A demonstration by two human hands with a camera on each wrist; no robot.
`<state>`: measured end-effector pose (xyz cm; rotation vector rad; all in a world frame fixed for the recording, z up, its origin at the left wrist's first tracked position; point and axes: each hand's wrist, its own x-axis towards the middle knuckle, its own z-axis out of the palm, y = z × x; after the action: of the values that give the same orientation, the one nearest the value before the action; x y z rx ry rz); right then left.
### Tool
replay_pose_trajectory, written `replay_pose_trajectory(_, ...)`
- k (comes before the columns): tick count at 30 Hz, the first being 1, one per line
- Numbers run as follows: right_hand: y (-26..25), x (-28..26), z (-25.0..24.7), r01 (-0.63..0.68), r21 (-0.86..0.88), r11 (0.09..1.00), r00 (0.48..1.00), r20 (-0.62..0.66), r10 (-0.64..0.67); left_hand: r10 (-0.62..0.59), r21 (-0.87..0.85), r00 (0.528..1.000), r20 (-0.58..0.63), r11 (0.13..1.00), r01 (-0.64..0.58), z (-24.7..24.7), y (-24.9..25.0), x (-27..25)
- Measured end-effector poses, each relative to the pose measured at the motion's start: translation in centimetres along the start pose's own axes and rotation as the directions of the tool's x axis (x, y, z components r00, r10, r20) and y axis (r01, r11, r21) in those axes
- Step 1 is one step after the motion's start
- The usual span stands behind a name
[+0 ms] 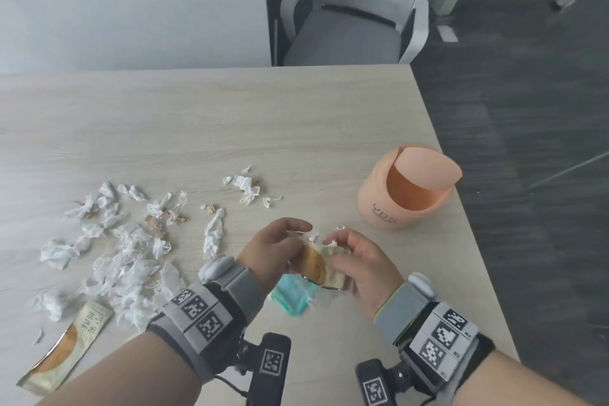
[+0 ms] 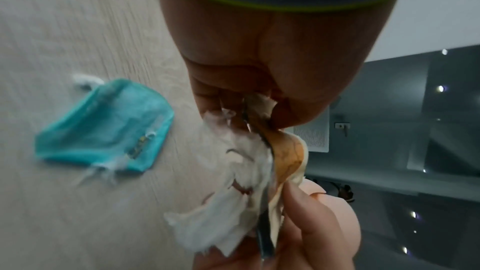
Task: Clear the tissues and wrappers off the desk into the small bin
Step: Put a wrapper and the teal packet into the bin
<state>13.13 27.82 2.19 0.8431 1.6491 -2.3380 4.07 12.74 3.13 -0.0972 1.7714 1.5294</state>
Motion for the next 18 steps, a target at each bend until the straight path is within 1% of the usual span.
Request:
replay_pose_trajectory(2, -0.5, -0.6, -0.1, 0.000, 0.124, 0.992, 0.999, 0.051, -0.006, -0.008, -0.136, 1.000, -0.002, 0.991, 0.007, 1.0, 0.5, -0.3)
replay_pose_trajectory(4, -0.7, -1.0, -0.3, 0.027, 0.136, 0.990, 0.999, 0.034, -0.032, -0.056, -0.211, 0.998, -0.015, 0.976, 0.051, 2.0, 0.7, -0.6)
replay_pose_trajectory(6, -0.3, -1.0, -0.8, 0.085, 0.018, 0.996, 0.994, -0.067, -0.084, -0.141, -0.264, 0.990, -0.011, 0.955, 0.133, 3.0, 0.8, -0.9)
replay_pose_trajectory(8, -0.3, -1.1, -1.5, 0.148, -0.165, 0.975, 0.968, -0.178, -0.177, -0.209, -0.339, 0.976, 0.063, 0.915, 0.218, 4.1, 0.7, -1.3)
replay_pose_trajectory(9, -0.2, -1.0, -1.7, 0.174, -0.225, 0.959, 0.952, -0.209, -0.222, -0.213, -0.354, 0.970, 0.118, 0.903, 0.241, 4.3, 0.7, -1.5)
replay_pose_trajectory(10, -0.3, -1.1, -2.0, 0.188, -0.252, 0.949, 0.942, -0.227, -0.247, -0.200, -0.342, 0.964, 0.175, 0.906, 0.250, 4.8, 0.7, -1.8)
replay_pose_trajectory(11, -0.4, -1.3, -2.4, 0.181, -0.257, 0.949, 0.942, -0.231, -0.242, -0.171, -0.310, 0.960, 0.219, 0.921, 0.235, 5.2, 0.5, -2.0)
replay_pose_trajectory(12, -0.6, -1.6, -2.7, 0.153, -0.242, 0.958, 0.952, -0.223, -0.208, -0.139, -0.279, 0.959, 0.249, 0.938, 0.208, 5.7, 0.5, -2.3)
replay_pose_trajectory(13, -0.9, -1.9, -2.8, 0.126, -0.224, 0.967, 0.965, -0.198, -0.171, -0.111, -0.256, 0.962, 0.249, 0.950, 0.176, 6.0, 0.5, -2.4)
replay_pose_trajectory(14, -1.2, -2.3, -3.0, 0.123, -0.223, 0.967, 0.972, -0.172, -0.163, -0.092, -0.245, 0.967, 0.236, 0.958, 0.151, 6.4, 0.6, -2.6)
replay_pose_trajectory(15, -1.5, -2.8, -3.5, 0.152, -0.253, 0.955, 0.968, -0.156, -0.195, -0.082, -0.234, 0.975, 0.208, 0.963, 0.131, 6.9, 0.7, -2.6)
replay_pose_trajectory(16, -1.9, -3.1, -3.7, 0.206, -0.313, 0.927, 0.953, -0.149, -0.262, -0.081, -0.219, 0.982, 0.170, 0.969, 0.117, 7.0, 0.8, -2.4)
replay_pose_trajectory(17, -2.5, -3.5, -4.0, 0.272, -0.394, 0.878, 0.920, -0.161, -0.358, -0.080, -0.184, 0.990, 0.121, 0.978, 0.101, 7.0, 0.9, -2.1)
replay_pose_trajectory(18, -3.2, -3.9, -4.6, 0.341, -0.488, 0.804, 0.862, -0.178, -0.474, -0.074, -0.123, 0.995, 0.064, 0.989, 0.082, 6.9, 1.1, -1.8)
